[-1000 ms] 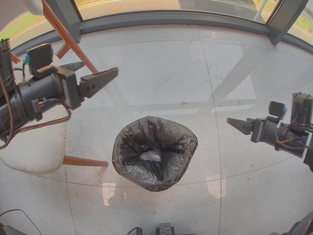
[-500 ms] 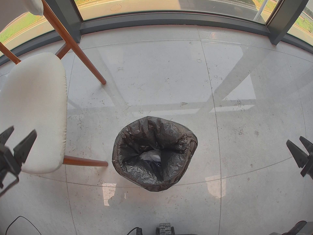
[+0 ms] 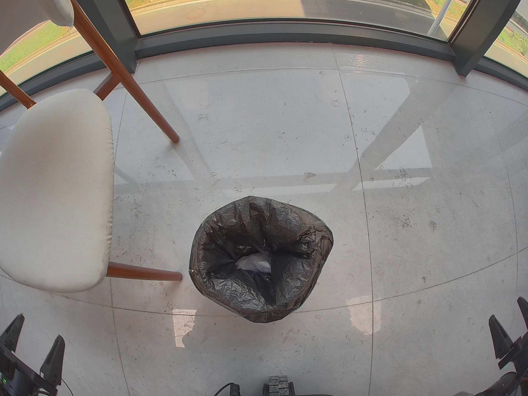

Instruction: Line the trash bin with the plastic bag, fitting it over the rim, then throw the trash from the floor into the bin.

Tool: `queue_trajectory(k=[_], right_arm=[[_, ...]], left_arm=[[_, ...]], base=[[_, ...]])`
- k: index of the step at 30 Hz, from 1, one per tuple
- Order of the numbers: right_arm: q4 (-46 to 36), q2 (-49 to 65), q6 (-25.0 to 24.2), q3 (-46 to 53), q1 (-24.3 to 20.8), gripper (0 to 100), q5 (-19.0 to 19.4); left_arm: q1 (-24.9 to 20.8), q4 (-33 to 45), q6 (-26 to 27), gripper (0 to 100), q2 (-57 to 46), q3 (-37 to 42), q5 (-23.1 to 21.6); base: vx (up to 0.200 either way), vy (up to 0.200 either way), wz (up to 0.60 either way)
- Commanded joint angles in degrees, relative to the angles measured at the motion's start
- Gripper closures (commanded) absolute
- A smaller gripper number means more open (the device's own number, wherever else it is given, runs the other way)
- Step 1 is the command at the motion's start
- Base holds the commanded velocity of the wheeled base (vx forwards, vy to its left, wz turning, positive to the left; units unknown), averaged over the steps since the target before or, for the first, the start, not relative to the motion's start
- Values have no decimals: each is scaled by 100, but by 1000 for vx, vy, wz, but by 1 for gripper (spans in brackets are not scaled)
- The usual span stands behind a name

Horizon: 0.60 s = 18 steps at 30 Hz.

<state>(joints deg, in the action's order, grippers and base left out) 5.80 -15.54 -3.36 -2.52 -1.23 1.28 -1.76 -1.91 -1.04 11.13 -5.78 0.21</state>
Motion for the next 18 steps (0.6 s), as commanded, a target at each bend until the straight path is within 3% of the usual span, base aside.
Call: queue_trajectory(k=[1,18], right_arm=[[-668,1493,126,217,114,0,-409],[-624,1502,310,235,132,0,-321]], left_arm=[[176,314,-46,0,-1034,534,-73],[176,332,288,0,-1060,534,-346]], base=[[0,0,0],[0,0,0]])
